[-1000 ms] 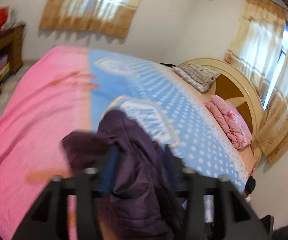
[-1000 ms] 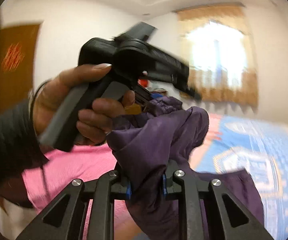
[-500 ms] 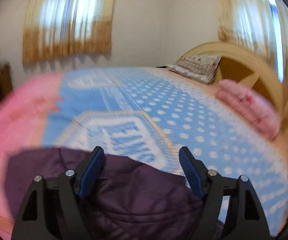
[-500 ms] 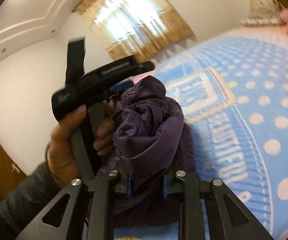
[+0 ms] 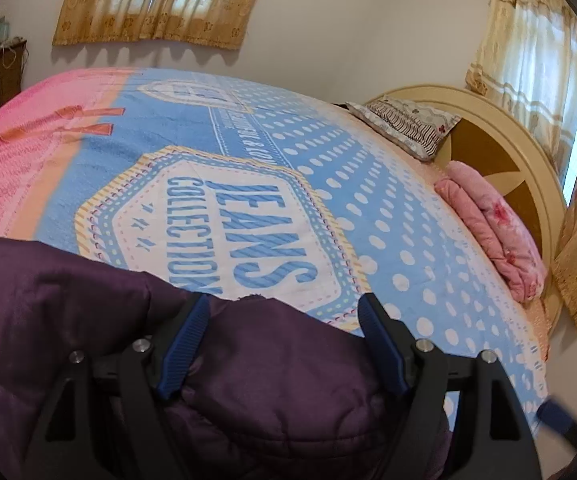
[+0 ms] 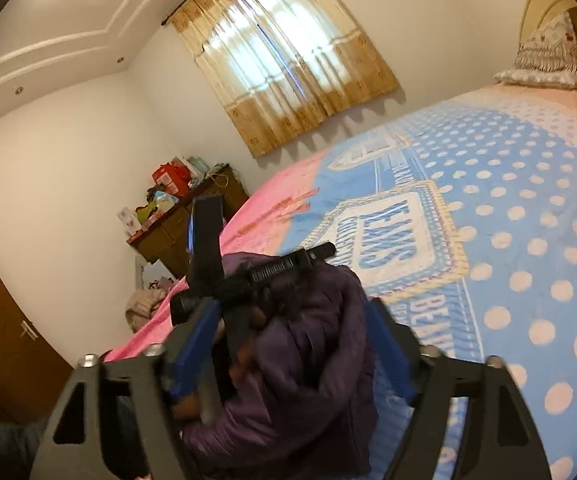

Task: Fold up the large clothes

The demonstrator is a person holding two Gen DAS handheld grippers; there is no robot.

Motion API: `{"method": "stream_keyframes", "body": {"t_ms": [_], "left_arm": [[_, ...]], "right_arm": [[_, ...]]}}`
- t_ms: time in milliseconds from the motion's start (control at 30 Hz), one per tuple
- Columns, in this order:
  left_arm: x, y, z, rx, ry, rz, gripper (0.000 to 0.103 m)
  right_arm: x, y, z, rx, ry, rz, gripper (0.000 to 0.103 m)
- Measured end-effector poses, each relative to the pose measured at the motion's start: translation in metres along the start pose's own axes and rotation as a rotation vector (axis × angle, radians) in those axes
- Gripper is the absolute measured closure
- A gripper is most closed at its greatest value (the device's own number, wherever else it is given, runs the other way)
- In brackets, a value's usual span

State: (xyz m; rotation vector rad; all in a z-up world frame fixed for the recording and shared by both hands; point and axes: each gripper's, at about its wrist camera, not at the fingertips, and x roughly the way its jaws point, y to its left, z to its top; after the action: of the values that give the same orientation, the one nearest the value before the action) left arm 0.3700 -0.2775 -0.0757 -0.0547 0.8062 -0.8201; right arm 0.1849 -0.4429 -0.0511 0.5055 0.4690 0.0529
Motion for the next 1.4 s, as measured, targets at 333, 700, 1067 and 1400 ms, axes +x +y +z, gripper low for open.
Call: {"method": "stream_keyframes", "body": {"t_ms": [333, 700, 1067, 1400], "left_arm": [[-0.052, 0.025, 0.004, -0.117, -0.101, 0.061, 0.019], [-0.093, 0.03, -0.081, 0.009, -0.091, 0.304, 0.0], [-0.083, 0.033, -0.085, 0.029, -0.14, 0.329, 0.0], [-0.075, 0.033, -0.094, 0.076, -0.133, 0.357, 0.0]], "right_arm": [[0.091, -0.028, -0.023, -0.004, 0.348, -0.169, 0.034], [0.068, -0.021, -0.019, -0.053, 0.312, -0.215, 0.034], [0.124, 0.051, 0.053, -0.235, 0.256, -0.051, 0.033], [0.157, -0.009, -0.009, -0.127, 0.273, -0.072, 0.033]]}}
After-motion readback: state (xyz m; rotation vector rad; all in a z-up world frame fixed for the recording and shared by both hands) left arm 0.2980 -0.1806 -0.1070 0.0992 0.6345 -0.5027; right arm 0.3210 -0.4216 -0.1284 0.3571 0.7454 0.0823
